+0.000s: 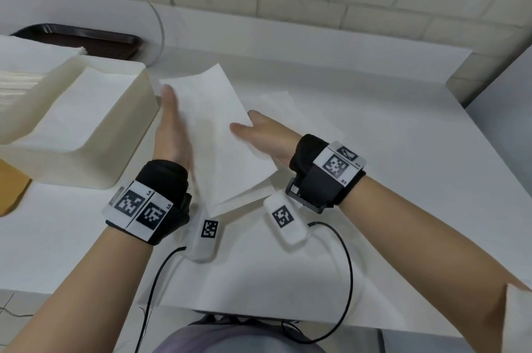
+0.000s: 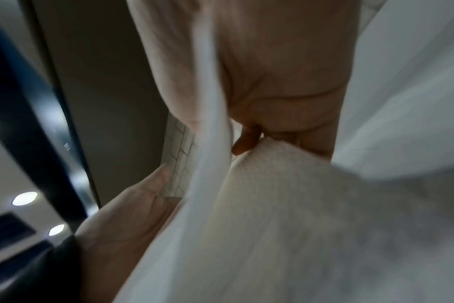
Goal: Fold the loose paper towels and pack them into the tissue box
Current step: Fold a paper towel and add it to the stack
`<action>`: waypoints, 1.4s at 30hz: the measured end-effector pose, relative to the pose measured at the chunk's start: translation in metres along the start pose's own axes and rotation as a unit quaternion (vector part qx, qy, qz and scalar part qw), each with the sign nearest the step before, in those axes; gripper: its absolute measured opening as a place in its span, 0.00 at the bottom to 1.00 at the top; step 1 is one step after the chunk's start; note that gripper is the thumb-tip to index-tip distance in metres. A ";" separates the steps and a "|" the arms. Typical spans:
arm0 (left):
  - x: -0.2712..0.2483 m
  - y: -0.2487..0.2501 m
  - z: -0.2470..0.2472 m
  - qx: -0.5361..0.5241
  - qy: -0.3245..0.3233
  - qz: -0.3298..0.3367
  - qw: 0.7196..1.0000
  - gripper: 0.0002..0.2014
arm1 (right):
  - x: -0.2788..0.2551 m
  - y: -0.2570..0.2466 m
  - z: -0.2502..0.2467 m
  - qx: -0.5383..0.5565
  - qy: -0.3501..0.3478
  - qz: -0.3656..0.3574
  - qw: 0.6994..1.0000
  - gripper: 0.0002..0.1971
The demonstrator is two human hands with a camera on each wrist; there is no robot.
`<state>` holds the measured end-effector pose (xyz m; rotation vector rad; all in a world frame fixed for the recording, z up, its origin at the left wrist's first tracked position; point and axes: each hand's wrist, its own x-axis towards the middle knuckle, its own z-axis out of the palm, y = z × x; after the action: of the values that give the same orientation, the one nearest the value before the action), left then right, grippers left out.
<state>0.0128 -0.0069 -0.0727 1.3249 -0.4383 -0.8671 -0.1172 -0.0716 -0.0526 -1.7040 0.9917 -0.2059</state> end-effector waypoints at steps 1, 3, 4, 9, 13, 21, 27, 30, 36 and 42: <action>-0.001 -0.002 -0.002 0.041 0.003 0.009 0.999 0.27 | 0.001 0.000 -0.002 -0.034 -0.010 0.009 0.999 0.19; -0.003 -0.006 -0.008 0.104 0.001 0.026 0.994 0.31 | 0.006 0.000 -0.012 -0.090 0.007 0.019 0.996 0.19; -0.004 -0.008 -0.011 0.114 0.001 0.029 0.993 0.32 | 0.012 0.001 -0.021 -0.106 0.031 0.026 0.993 0.21; -0.006 -0.008 -0.020 0.115 0.006 0.020 0.993 0.29 | 0.046 0.020 -0.064 -0.312 0.126 0.155 0.929 0.38; -0.005 -0.008 -0.025 0.116 0.011 0.022 0.993 0.29 | 0.055 0.036 -0.076 -0.427 0.067 0.169 0.886 0.39; 0.000 -0.010 -0.027 0.113 0.009 0.016 0.993 0.27 | 0.062 0.051 -0.081 -0.434 0.080 0.148 0.885 0.35; 0.004 -0.009 -0.023 0.093 0.012 0.009 0.996 0.25 | 0.069 0.051 -0.084 -0.417 0.075 0.072 0.903 0.19; 0.004 -0.008 -0.021 0.098 0.000 0.042 0.994 0.34 | 0.066 0.045 -0.090 -0.379 0.094 0.038 0.920 0.12; 0.011 -0.012 -0.020 0.154 -0.026 0.030 0.987 0.22 | 0.050 0.009 -0.101 -0.174 0.256 -0.107 0.945 0.04; 0.008 -0.004 -0.003 0.090 -0.058 -0.017 0.994 0.15 | 0.031 -0.029 -0.071 0.119 0.225 -0.145 0.956 0.05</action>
<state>0.0189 -0.0113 -0.0786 1.4550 -0.5992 -0.9535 -0.1241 -0.1426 -0.0109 -1.6026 0.9884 -0.9035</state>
